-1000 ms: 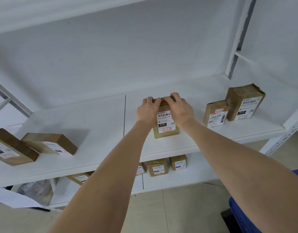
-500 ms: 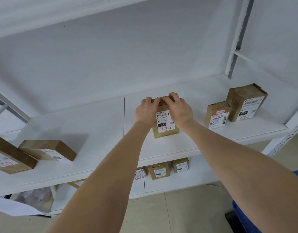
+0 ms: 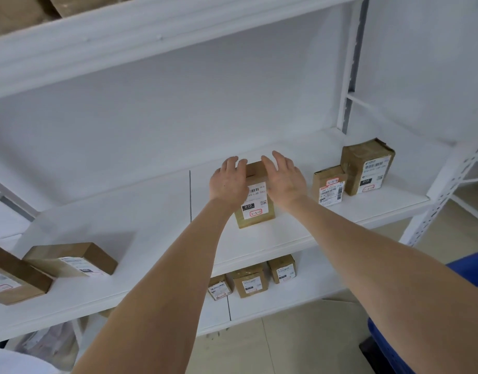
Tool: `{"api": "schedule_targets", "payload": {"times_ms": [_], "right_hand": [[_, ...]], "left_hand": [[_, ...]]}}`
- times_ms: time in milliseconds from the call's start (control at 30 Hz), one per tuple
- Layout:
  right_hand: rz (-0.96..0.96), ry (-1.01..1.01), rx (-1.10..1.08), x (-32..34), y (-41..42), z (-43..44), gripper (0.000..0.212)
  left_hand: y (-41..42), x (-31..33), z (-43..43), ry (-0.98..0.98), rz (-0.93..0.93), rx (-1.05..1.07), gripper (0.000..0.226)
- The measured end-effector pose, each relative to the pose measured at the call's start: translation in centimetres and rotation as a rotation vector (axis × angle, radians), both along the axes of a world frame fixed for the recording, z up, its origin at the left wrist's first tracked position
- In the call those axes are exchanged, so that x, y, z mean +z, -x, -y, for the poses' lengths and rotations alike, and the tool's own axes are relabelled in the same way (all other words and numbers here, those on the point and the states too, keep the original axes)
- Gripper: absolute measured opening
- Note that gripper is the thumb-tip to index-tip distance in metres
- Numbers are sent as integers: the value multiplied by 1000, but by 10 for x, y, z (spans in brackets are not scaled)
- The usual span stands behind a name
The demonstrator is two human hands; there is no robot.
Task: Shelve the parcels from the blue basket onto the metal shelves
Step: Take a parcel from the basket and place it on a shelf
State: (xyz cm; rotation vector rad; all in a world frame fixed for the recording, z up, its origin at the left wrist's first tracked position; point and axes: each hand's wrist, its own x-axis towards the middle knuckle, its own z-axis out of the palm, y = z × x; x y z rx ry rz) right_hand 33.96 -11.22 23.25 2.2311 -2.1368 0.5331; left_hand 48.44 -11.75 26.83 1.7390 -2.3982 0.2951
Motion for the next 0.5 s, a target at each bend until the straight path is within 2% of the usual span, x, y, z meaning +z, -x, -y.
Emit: {"api": "schedule_targets", "payload": {"times_ms": [133,333,500], "right_hand": [[-24,13,-81,8,25,-27,78],[22,78,-263,7,101,-92,63],[3,27,-481,-11,186,-167,71]], "left_hand": [[32,14,-12,76,-12,-113,55],[123,10,-44,23,24,-315,54],[230,-9,-94,-66,45,-489,51]]}}
